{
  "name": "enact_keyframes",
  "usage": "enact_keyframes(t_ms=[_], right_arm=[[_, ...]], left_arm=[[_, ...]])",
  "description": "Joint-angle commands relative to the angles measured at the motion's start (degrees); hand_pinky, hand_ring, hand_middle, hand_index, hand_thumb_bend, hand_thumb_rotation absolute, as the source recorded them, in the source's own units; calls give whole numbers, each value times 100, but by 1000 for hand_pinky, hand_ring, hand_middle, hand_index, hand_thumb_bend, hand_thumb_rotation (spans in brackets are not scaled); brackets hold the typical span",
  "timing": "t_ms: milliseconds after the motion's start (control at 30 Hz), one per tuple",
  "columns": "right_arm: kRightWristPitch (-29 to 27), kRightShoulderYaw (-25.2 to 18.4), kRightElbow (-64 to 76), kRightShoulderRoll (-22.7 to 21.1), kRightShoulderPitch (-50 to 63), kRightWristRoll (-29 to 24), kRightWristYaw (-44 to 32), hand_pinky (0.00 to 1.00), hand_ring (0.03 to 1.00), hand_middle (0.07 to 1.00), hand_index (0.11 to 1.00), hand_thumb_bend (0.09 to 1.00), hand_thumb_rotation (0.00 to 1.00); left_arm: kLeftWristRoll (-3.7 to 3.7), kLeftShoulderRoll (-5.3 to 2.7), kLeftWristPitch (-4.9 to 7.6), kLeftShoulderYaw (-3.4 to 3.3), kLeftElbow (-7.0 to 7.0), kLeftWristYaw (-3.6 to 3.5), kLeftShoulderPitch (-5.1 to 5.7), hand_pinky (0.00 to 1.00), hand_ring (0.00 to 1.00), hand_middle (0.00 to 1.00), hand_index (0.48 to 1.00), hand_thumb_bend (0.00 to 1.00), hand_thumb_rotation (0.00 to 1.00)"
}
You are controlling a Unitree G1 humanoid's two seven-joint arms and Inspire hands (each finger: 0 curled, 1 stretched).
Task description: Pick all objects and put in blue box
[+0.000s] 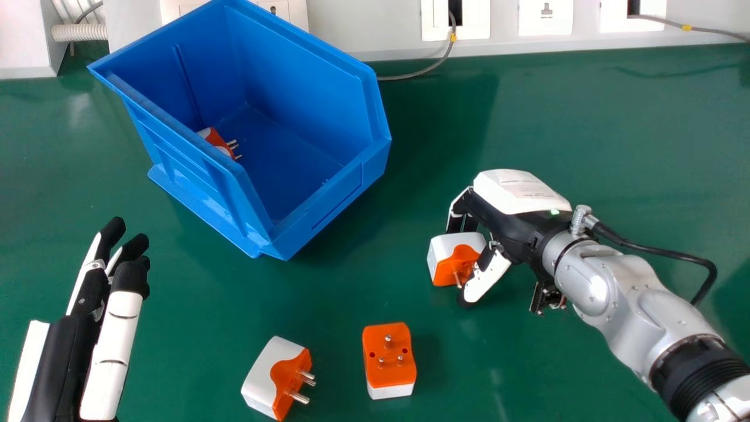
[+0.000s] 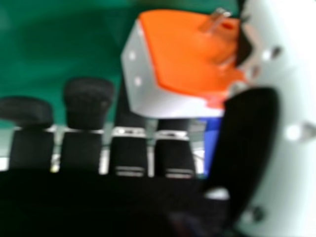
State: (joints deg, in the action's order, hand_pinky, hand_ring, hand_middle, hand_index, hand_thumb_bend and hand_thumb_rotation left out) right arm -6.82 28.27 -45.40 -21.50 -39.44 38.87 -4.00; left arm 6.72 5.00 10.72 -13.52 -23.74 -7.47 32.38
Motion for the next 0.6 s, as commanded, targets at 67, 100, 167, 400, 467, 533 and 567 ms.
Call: enact_keyframes(t_ms=[67,100,167,400,467,533,567], right_arm=[[196,-35,164,-46,149,24,-46,69,117,470,471,515,0],[231,-42,224,-52,168,27,-37,69,117,470,471,515,0],[284,-67,344,-61,216,13,-32,63,109,471,471,515,0],[526,-344,1224,-177,483,-171,-294,46,90,473,470,515,0],[540,-462,1477,-221,549,-251,-384,42,86,473,470,515,0],[556,-546,1664,-251,618,-284,-446,38,82,472,471,515,0],[573,-587,1770,-263,662,-300,-471,35,79,472,471,515,0]], left_arm=[[-8,13,82,7,-137,-16,59,924,924,926,952,693,920],[-8,12,88,8,-130,-16,61,924,924,926,952,693,920],[-3,12,110,4,-114,-22,74,924,924,926,952,692,920],[1,28,89,-3,-141,-23,92,923,923,924,951,691,920],[-15,28,102,2,-104,-19,81,924,923,924,951,691,920],[-26,20,107,12,-112,-15,96,924,923,923,951,691,920],[-28,18,109,13,-112,-14,101,924,923,923,951,690,920]])
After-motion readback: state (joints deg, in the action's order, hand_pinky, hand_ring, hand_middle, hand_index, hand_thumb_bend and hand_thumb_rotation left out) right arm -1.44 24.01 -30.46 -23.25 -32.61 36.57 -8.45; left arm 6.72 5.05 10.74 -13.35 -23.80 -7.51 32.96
